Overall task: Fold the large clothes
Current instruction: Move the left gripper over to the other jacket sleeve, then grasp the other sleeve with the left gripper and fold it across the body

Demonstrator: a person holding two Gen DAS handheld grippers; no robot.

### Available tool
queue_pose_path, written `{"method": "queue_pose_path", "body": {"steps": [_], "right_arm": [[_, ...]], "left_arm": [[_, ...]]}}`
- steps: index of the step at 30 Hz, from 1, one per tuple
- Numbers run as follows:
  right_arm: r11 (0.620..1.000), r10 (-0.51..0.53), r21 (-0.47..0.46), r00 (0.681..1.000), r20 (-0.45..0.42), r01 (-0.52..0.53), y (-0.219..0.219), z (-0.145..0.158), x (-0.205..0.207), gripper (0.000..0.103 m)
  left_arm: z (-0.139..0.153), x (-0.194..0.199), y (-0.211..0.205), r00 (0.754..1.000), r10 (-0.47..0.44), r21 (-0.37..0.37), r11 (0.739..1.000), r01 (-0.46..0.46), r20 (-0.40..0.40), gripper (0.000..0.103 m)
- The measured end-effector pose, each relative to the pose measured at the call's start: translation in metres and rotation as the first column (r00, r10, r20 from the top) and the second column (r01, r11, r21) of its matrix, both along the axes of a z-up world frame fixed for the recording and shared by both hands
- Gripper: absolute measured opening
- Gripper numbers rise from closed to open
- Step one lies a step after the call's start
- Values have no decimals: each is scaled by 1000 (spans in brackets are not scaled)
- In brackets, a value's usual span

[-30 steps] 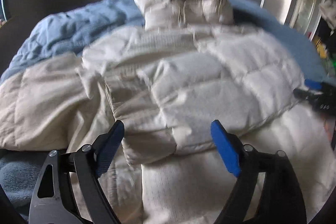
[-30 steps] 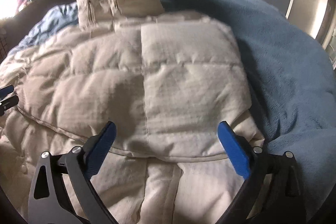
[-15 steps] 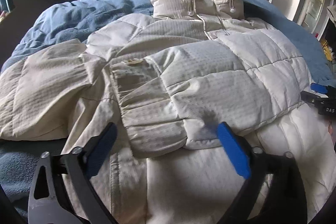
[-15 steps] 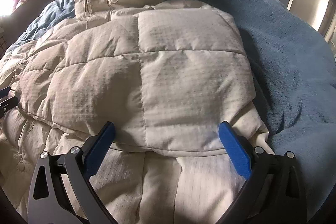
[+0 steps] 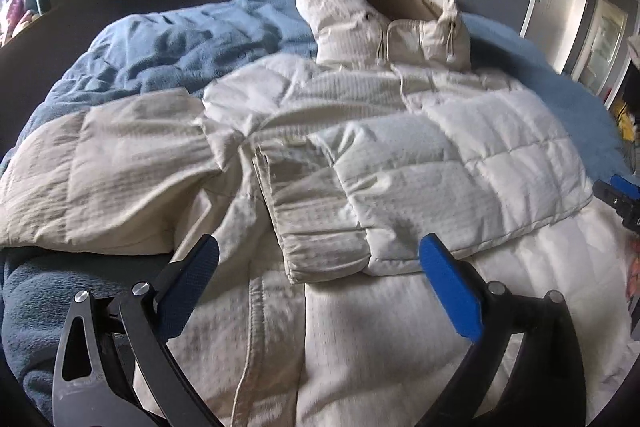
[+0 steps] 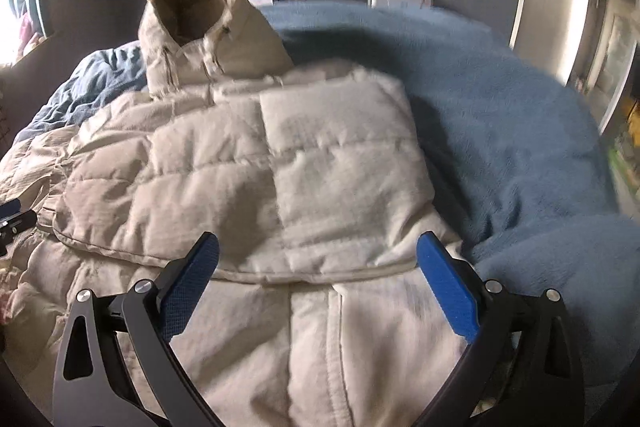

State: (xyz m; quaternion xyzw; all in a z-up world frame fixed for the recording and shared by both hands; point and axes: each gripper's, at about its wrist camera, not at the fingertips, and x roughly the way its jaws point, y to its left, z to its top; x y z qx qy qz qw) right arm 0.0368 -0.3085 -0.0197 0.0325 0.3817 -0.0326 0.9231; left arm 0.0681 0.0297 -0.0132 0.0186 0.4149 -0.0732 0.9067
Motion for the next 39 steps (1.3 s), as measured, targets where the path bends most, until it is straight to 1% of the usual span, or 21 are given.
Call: {"method": "queue_pose_path", "body": {"steps": [2, 4, 6, 8, 9, 11, 12, 14, 15, 18, 20, 21, 26, 28, 30, 33, 37, 38, 39], "right_arm": [[998, -12, -61, 999, 40, 14, 14, 15, -5, 95], [998, 14, -61, 998, 69, -10, 24, 26, -8, 95], [999, 45, -18, 996, 75, -44, 30, 32, -11, 95], [996, 70, 42, 995, 76, -74, 33, 35, -12, 95], [994, 81, 62, 994, 80, -86, 33, 35, -12, 95], [986, 121, 103, 989, 84, -129, 35, 32, -13, 95], [985, 125, 107, 989, 84, -134, 37, 31, -13, 95], [986, 122, 109, 990, 72, -129, 36, 25, -14, 95], [986, 118, 112, 991, 65, -125, 36, 22, -14, 95], [983, 108, 143, 993, 45, -113, 32, 14, -10, 95], [983, 103, 150, 994, 42, -108, 30, 10, -9, 95], [984, 99, 147, 994, 40, -104, 30, 7, -7, 95], [985, 106, 139, 994, 2, -105, 32, -7, 1, 95], [984, 113, 138, 994, -8, -111, 34, -11, 4, 95], [984, 118, 138, 993, -15, -115, 36, -14, 6, 95], [983, 123, 141, 992, -25, -119, 38, -18, 10, 95], [982, 133, 140, 990, -40, -126, 42, -24, 15, 95], [982, 140, 137, 989, -43, -133, 44, -25, 16, 95], [981, 144, 135, 989, -43, -137, 45, -26, 16, 95]], "left_arm": [[12, -3, 4, 1000, 4, 6, 1000, -4, 20, 96], [25, -5, 11, 999, 9, 30, 1000, -10, 37, 96], [36, -6, 22, 999, 27, 28, 999, -28, 46, 96], [50, -8, 46, 996, 71, -13, 997, -70, 59, 96], [55, -8, 59, 994, 95, -36, 995, -93, 54, 96], [59, -7, 91, 987, 157, -78, 985, -155, 16, 96], [59, -6, 106, 982, 186, -94, 978, -186, -4, 96], [55, -8, 140, 965, 260, -123, 957, -263, -37, 96], [50, -8, 158, 951, 303, -129, 943, -307, -54, 96], [36, -9, 191, 914, 396, -102, 909, -404, -91, 96], [28, -7, 206, 898, 425, -123, 891, -437, -114, 96], [24, -6, 213, 889, 446, -138, 878, -458, -109, 96], [11, 2, 231, 878, 464, -192, 857, -479, -118, 96], [1, 7, 238, 866, 477, -202, 843, -499, -149, 96], [-5, 11, 247, 858, 487, -242, 824, -513, -161, 96], [-7, 15, 254, 854, 497, -275, 809, -520, -153, 96], [-5, 15, 266, 840, 526, -362, 763, -535, -130, 96], [-3, 13, 267, 838, 530, -372, 758, -535, -125, 96], [1, 11, 265, 838, 534, -365, 762, -535, -113, 94]]}}
